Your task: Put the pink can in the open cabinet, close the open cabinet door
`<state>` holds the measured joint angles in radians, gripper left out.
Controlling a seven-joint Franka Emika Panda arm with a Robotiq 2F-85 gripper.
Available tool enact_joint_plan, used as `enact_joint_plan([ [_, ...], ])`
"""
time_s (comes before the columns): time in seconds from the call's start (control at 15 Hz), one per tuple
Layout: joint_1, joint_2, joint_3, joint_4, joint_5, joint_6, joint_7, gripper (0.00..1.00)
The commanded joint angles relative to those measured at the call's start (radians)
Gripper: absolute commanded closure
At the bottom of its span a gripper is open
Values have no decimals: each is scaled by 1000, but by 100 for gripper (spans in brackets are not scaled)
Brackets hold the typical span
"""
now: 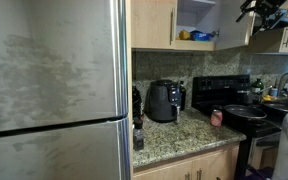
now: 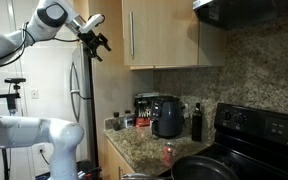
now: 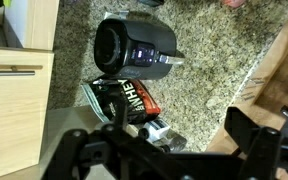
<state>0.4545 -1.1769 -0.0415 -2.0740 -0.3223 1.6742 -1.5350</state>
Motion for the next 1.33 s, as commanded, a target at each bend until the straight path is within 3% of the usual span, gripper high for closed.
enact_joint_plan([
  [0.0, -35, -1, 2, -1, 26, 7, -23, 0],
  [0.07, -22, 7, -43, -18, 40, 3, -34, 0],
  [0.4, 13, 148, -207, 25, 62, 249, -151, 0],
  [0.6, 11, 221, -232, 65, 95, 375, -218, 0],
  [0.73, -66, 244, -210, 58, 104, 434, -141, 0],
  [1.27, -331, 183, -171, -11, -25, 406, -36, 0],
])
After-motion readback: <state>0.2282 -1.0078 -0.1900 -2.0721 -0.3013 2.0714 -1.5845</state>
